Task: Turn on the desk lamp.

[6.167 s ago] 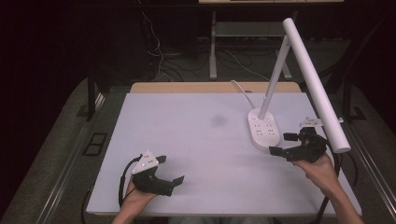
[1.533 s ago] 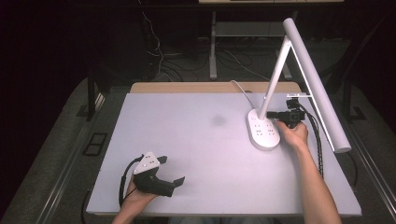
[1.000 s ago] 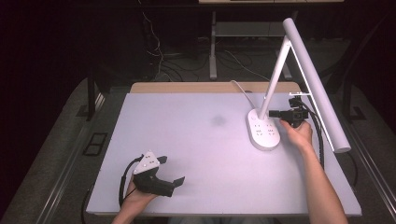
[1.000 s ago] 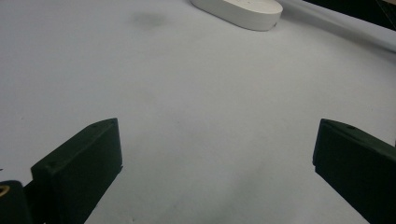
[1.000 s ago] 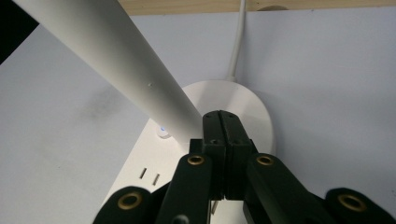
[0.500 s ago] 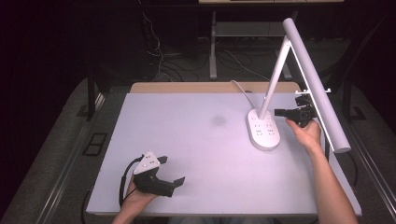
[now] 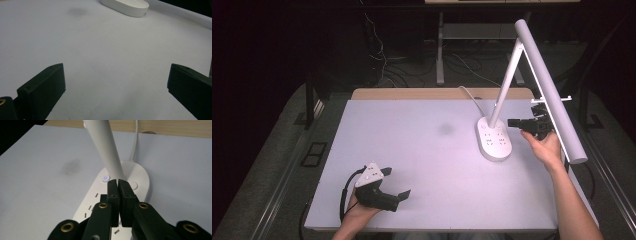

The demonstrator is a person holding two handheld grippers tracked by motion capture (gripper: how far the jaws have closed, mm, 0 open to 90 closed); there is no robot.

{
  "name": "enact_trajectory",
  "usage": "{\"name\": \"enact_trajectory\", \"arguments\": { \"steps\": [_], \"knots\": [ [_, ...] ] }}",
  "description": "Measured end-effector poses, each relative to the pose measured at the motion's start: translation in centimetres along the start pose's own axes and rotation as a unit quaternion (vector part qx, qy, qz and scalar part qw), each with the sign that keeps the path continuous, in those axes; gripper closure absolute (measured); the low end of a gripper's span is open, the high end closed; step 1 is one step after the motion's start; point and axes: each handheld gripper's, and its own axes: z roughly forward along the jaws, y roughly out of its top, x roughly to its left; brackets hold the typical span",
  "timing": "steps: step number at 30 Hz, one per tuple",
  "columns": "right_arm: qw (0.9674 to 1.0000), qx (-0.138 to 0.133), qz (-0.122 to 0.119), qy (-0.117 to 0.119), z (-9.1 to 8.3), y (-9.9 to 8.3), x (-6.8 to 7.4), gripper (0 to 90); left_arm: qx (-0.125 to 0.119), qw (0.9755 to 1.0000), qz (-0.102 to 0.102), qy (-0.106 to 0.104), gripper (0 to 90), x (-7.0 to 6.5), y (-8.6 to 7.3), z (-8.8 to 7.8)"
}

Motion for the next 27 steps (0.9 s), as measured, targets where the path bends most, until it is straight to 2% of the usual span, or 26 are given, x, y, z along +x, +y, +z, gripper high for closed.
{"name": "enact_trajectory", "arguments": {
  "steps": [5,6,12,13,14,17,18,19,21,23,24,27],
  "knots": [
    [0.9999,-0.013,0.003,-0.006,-0.9,-0.6,1.0,71.2,-0.002,1.0,0.0,-0.001,0.5,-0.1,0.0,-0.1],
    [0.9999,-0.013,0.003,-0.006,-0.9,-0.6,1.0,71.2,-0.001,1.0,0.0,-0.002,0.5,-0.1,0.0,0.0],
    [0.9994,-0.032,0.011,0.0,-2.0,-1.9,2.3,56.3,-0.005,1.0,-0.002,-0.004,0.5,-0.2,0.1,0.0],
    [0.9994,-0.032,0.011,0.0,-2.0,-1.9,2.3,56.3,-0.006,1.0,-0.002,-0.004,0.5,-0.2,0.1,0.0],
    [0.9991,-0.038,0.015,0.005,-2.2,-2.2,2.7,48.4,-0.007,1.0,-0.003,-0.004,0.5,-0.2,0.1,0.0],
    [0.9989,-0.044,0.016,0.009,-2.5,-2.8,3.3,36.8,-0.005,1.0,-0.002,-0.005,0.5,-0.2,0.1,0.0],
    [0.9989,-0.044,0.016,0.009,-2.5,-2.8,3.3,36.8,-0.005,1.0,-0.002,-0.005,0.5,-0.2,0.1,0.0],
    [0.9989,-0.043,0.014,0.009,-2.7,-3.1,3.8,26.4,-0.004,1.0,0.0,-0.005,0.5,-0.2,0.1,0.0],
    [0.9987,-0.046,0.013,0.019,-2.8,-3.6,4.3,11.9,-0.004,1.0,-0.001,-0.006,0.5,-0.3,0.1,0.0],
    [0.9983,-0.047,0.016,0.031,-3.0,-4.1,4.8,9.2,-0.004,1.0,0.001,-0.006,0.5,-0.2,0.1,0.0],
    [0.9982,-0.047,0.015,0.035,-3.1,-4.4,5.0,1.2,-0.003,1.0,0.002,-0.005,0.5,-0.2,0.1,0.0],
    [0.9981,-0.04,0.002,0.046,-3.1,-5.3,5.8,0.2,-0.003,1.0,0.002,-0.006,0.5,-0.2,0.1,0.0]
  ]
}}
